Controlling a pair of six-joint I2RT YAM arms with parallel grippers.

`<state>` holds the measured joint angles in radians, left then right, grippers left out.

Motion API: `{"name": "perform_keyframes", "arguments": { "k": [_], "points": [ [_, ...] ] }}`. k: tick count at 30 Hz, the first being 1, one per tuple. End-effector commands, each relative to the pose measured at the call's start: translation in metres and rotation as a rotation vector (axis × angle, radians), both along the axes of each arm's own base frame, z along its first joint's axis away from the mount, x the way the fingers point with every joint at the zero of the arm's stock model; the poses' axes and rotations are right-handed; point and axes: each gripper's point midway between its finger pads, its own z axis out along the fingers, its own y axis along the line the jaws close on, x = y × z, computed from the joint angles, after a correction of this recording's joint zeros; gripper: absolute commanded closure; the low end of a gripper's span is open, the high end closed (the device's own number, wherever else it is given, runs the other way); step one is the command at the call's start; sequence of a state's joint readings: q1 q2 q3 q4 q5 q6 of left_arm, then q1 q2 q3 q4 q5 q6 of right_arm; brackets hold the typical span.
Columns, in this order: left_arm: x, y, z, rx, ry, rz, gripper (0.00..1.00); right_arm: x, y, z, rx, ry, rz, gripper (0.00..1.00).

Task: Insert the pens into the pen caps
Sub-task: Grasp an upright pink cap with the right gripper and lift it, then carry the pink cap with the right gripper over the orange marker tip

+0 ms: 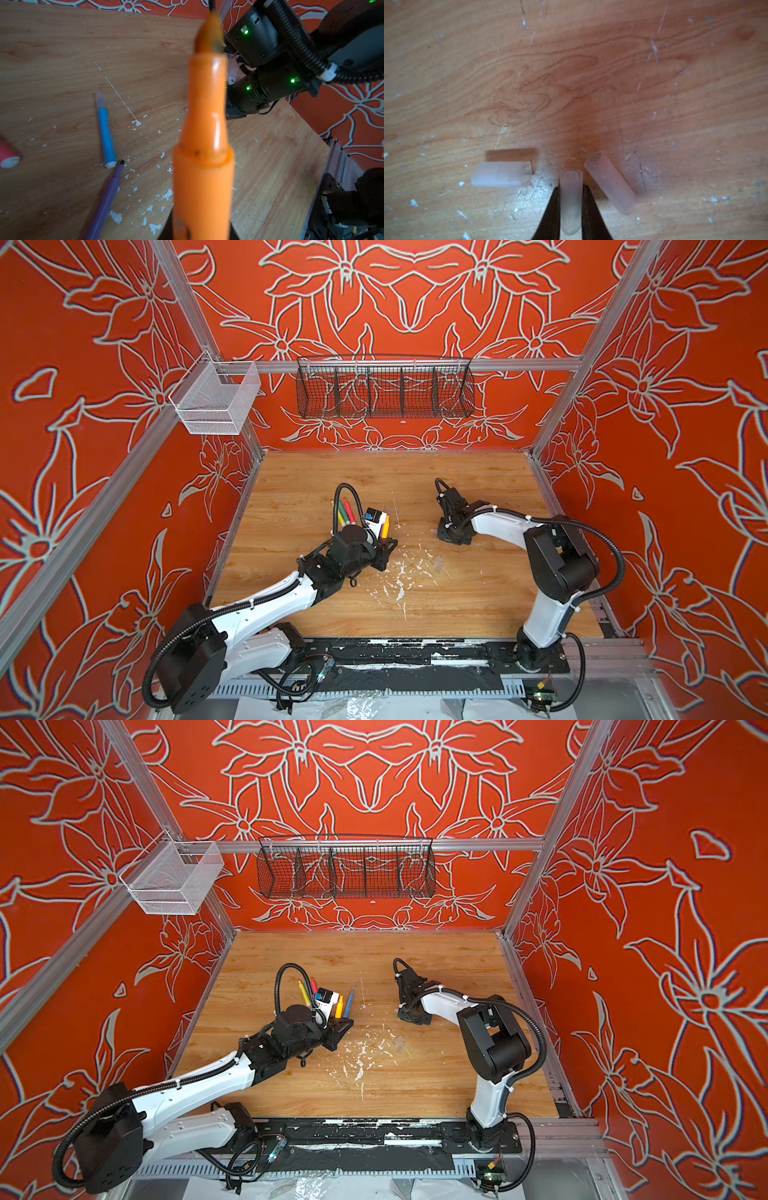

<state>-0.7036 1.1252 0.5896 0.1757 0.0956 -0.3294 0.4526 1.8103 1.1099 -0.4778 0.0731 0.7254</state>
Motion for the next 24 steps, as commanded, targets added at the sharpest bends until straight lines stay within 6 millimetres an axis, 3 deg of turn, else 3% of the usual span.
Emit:
{"name": "perform_keyframes", "arguments": {
  "k": [1, 6, 15, 24],
  "points": [
    [0.0, -0.013, 0.017, -0.04, -0.033, -0.062, 1.0, -0.006, 0.0, -0.005, 0.004, 0.048, 0.005, 0.89],
    [-0.006, -0.025, 0.018, -0.051, -0.014, -0.136, 1.0, -0.008, 0.004, 0.024, 0.068, -0.025, 0.02, 0.93],
    [-0.014, -0.047, 0.013, -0.054, 0.031, -0.249, 1.0, -0.018, 0.006, 0.096, 0.184, -0.25, 0.078, 0.97],
    [-0.031, -0.074, 0.01, -0.038, 0.042, -0.354, 1.0, -0.046, 0.003, 0.189, 0.349, -0.593, 0.151, 1.0]
  ]
}}
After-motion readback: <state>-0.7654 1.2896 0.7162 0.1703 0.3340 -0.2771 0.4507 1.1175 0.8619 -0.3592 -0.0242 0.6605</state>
